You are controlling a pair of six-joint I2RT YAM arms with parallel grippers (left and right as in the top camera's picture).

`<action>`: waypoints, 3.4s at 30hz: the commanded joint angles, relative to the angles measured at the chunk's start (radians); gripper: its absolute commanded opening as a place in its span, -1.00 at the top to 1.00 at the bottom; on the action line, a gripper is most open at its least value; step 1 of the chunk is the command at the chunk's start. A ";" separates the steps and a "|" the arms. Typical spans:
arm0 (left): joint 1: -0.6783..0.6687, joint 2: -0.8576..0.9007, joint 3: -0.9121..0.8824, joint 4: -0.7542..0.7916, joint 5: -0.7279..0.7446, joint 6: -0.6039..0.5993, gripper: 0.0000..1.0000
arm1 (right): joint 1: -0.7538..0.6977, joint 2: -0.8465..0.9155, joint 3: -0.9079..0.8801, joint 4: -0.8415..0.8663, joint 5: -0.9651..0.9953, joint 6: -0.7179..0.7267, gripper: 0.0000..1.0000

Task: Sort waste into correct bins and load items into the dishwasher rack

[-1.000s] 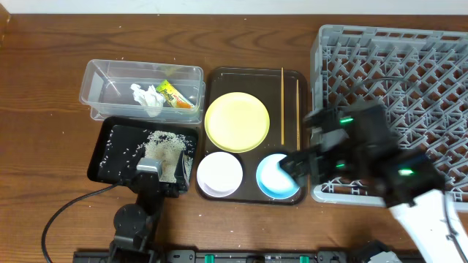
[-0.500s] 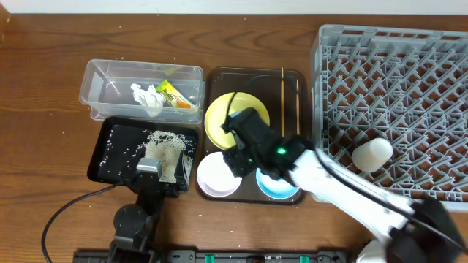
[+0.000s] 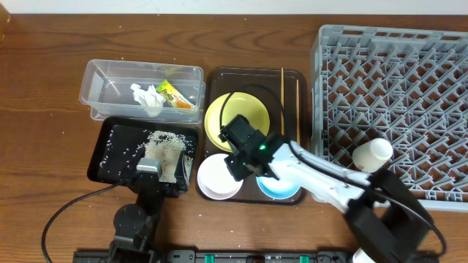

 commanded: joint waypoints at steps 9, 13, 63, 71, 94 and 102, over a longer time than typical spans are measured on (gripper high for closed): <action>0.005 -0.007 -0.026 -0.026 -0.002 0.006 -0.90 | -0.189 -0.490 0.012 -0.058 0.911 -0.004 0.98; 0.005 -0.007 -0.026 -0.026 -0.001 0.006 -0.90 | -0.311 -0.528 0.012 -0.056 1.270 -0.004 0.98; 0.005 -0.007 -0.026 -0.026 -0.001 0.006 -0.91 | -0.473 -0.300 0.024 0.076 0.698 -0.314 -0.86; 0.005 -0.007 -0.026 -0.026 -0.002 0.006 -0.90 | -0.327 -0.414 0.019 -0.270 -0.058 -0.094 -0.65; 0.005 -0.007 -0.026 -0.026 -0.001 0.006 -0.90 | -0.243 0.000 -0.070 -0.293 0.156 -0.225 0.92; 0.005 -0.007 -0.026 -0.026 -0.002 0.006 -0.90 | -0.254 -0.207 -0.011 -0.296 0.241 -0.159 0.97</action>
